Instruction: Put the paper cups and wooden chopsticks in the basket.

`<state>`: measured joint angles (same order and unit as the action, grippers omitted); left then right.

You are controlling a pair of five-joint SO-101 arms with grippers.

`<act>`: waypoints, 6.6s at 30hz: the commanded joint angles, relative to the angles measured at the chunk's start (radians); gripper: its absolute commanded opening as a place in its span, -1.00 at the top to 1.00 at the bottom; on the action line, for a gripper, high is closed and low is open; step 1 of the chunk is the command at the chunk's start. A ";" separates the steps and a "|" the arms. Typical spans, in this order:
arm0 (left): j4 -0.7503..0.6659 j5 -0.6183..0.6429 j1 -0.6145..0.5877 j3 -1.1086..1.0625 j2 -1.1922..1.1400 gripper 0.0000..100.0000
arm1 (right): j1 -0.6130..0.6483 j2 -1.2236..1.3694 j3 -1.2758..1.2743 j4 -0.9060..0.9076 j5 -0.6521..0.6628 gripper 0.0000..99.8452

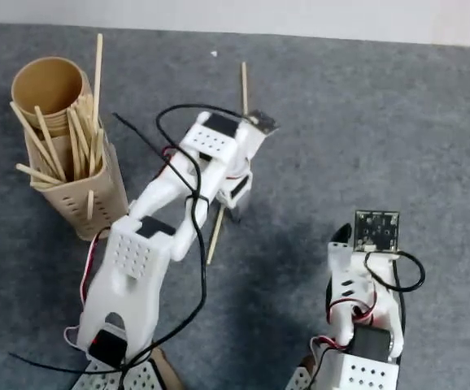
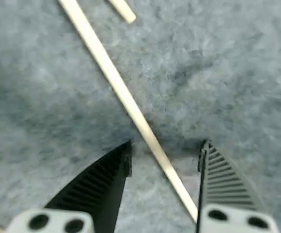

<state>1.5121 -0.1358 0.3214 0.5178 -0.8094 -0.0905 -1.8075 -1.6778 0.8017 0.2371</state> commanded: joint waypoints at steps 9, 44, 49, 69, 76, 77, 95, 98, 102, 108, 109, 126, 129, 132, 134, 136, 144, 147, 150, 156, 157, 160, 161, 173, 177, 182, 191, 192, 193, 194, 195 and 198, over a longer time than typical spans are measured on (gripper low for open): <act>0.149 0.000 -0.070 0.186 0.094 0.97 | 0.008 -0.015 -0.151 0.005 0.009 0.62; 0.155 -0.055 -0.536 -0.143 1.474 0.99 | 0.008 -0.010 -0.151 0.007 0.009 0.62; -0.204 -0.081 -0.545 -0.641 1.738 0.98 | 0.008 -0.010 -0.151 0.007 0.009 0.62; -0.697 0.043 -0.584 -0.730 1.543 0.98 | 0.008 -0.010 -0.151 0.007 0.011 0.62; -0.677 0.040 -0.585 -0.794 1.540 0.97 | 0.008 -0.010 -0.151 0.007 0.011 0.62; -0.677 0.038 -0.585 -0.814 1.541 0.94 | 0.008 -0.010 -0.151 0.007 0.011 0.62; -0.733 0.041 -0.547 -0.874 1.549 0.79 | 0.008 -0.012 -0.151 0.007 0.011 0.62; -0.614 0.041 -0.417 -0.766 1.537 0.79 | -0.002 -0.013 -0.151 0.007 0.011 0.62; -0.479 0.040 -0.173 -0.639 1.435 0.79 | -0.143 -0.015 -0.116 0.008 0.003 0.62; -0.471 0.040 -0.076 -0.433 1.001 0.79 | -0.395 -0.015 -0.090 0.010 -0.025 0.62; -0.466 0.040 -0.076 -0.377 0.917 0.79 | -0.427 -0.015 -0.090 0.010 -0.025 0.62; -0.324 -0.092 -0.070 0.891 -0.257 0.48 | -0.426 -0.005 -0.102 0.073 -0.023 0.62; -0.331 -0.089 -0.056 1.038 -0.418 0.48 | -0.426 -0.005 -0.102 0.073 -0.023 0.62; -0.258 -0.087 -0.053 1.153 -0.498 0.48 | -0.426 -0.004 -0.102 0.073 -0.023 0.62; -0.198 -0.089 -0.041 1.145 -0.501 0.48 | -0.426 -0.004 -0.102 0.073 -0.023 0.62; -0.140 -0.089 -0.024 1.141 -0.495 0.48 | -0.426 -0.004 -0.102 0.073 -0.023 0.62; -0.021 -0.089 -0.021 1.145 -0.415 0.51 | -0.410 -0.004 -0.102 0.073 0.025 0.62; 0.081 -0.092 -0.042 1.145 -0.286 0.61 | -0.358 -0.004 -0.102 0.073 0.054 0.62; 0.181 -0.173 -0.041 1.145 -0.131 0.67 | -0.340 -0.013 -0.102 0.064 0.058 0.62; 0.253 -0.178 -0.056 1.142 0.170 0.70 | -0.289 -0.001 -0.004 0.036 0.107 0.62; 0.253 -0.153 -0.067 1.136 0.214 0.70 | -0.269 0.010 0.041 0.039 0.120 0.62; 0.255 -0.117 -0.105 1.021 0.361 0.70 | -0.197 0.108 0.168 0.053 0.124 0.62; 0.255 -0.107 -0.128 0.946 0.418 0.70 | -0.170 0.166 0.213 0.053 0.124 0.62; 0.250 -0.098 -0.519 0.259 1.069 0.69 | 0.151 1.351 1.116 0.051 0.126 0.62; 0.249 -0.135 -0.671 0.093 1.210 0.69 | 0.217 1.624 1.349 0.051 0.124 0.62; 0.227 -0.149 -0.792 -0.094 1.322 0.69 | 0.289 1.791 1.431 0.045 0.126 0.62; -0.014 -0.150 -1.043 -0.613 1.537 0.69 | 0.328 1.957 1.434 -0.096 0.206 0.62; -0.066 -0.150 -1.070 -0.697 1.570 0.68 | 0.329 1.975 1.434 -0.120 0.206 0.62; -0.120 -0.150 -1.093 -0.783 1.604 0.66 | 0.329 1.992 1.434 -0.150 0.206 0.62; -0.170 -0.150 -1.115 -0.871 1.641 0.63 | 0.329 2.009 1.434 -0.177 0.204 0.62; -0.219 -0.155 -1.138 -0.957 1.679 0.61 | 0.329 2.028 1.434 -0.206 0.203 0.62; -0.354 -0.249 -1.196 -1.204 1.808 0.57 | 0.329 2.087 1.435 -0.288 0.201 0.62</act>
<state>1.2881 -0.3184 -0.8216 -0.4672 0.8846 0.2286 0.2424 -0.2892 0.6130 0.4350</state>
